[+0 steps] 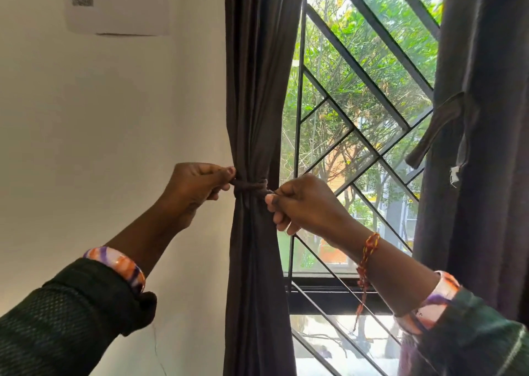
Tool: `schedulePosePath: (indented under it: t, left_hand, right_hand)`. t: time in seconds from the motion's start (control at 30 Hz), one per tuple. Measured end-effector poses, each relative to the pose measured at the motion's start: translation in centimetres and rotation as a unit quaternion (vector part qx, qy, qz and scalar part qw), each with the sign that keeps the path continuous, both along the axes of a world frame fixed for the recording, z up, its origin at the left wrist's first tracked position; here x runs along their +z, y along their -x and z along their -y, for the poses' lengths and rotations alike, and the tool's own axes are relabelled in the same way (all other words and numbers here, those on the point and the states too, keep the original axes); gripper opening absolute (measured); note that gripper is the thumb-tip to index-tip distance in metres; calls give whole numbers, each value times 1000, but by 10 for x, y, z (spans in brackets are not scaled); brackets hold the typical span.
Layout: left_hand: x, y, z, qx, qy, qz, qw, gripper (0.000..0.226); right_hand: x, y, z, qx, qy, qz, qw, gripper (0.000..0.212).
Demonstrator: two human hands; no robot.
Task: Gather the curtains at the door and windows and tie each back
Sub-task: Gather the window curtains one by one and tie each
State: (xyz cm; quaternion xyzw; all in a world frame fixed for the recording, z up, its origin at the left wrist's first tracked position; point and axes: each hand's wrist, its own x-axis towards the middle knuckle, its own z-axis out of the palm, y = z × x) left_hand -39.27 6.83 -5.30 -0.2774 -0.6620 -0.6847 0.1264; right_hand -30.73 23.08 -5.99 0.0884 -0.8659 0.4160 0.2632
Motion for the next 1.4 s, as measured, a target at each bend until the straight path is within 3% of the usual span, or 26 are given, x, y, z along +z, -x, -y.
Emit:
schedulePosePath:
  t: [0.13, 0.2, 0.27, 0.33, 0.43, 0.53, 0.63, 0.77, 0.97, 1.03, 1.1, 1.23, 1.4]
  left_hand:
    - [-4, 4, 0, 36, 5, 3, 999, 17]
    - [1, 0, 0, 64, 77, -18, 995, 19]
    - [14, -5, -1, 132, 187, -74, 971, 17]
    - [35, -15, -1, 245, 248, -168, 922, 25]
    - [77, -40, -12, 300, 167, -320, 883, 29]
    - [125, -69, -38, 247, 76, -436, 862, 15]
    - [177, -85, -77, 198, 64, -495, 844, 15]
    - [244, -98, -133, 159, 83, -512, 840, 24]
    - [299, -118, -197, 191, 112, -521, 824, 36]
    - [311, -122, -218, 205, 118, -516, 823, 33]
    - [319, -126, -237, 199, 122, -513, 826, 48]
    - [341, -125, -278, 207, 102, -501, 834, 45]
    - [371, -114, -330, 258, 102, -487, 828, 78]
  right_hand:
    - [3, 1, -1, -4, -8, 18, 1000, 27]
    - [7, 1, -1, -10, -33, 45, 998, 27]
    - [16, 1, -7, -26, -92, 80, 992, 26]
    - [30, -1, -17, -55, -160, 81, 982, 27]
    - [68, -9, -32, -107, -214, 10, 971, 23]
    - [121, -25, -44, -157, -248, -88, 952, 22]
    - [177, -44, -59, -221, -270, -195, 917, 21]
    - [238, -71, -87, -333, -291, -283, 851, 25]
    - [293, -103, -150, -461, -266, -312, 787, 11]
    - [306, -112, -179, -491, -254, -324, 768, 15]
    - [318, -120, -212, -521, -247, -327, 749, 23]
    - [339, -132, -282, -535, -237, -328, 741, 34]
    - [362, -147, -357, -535, -222, -307, 755, 43]
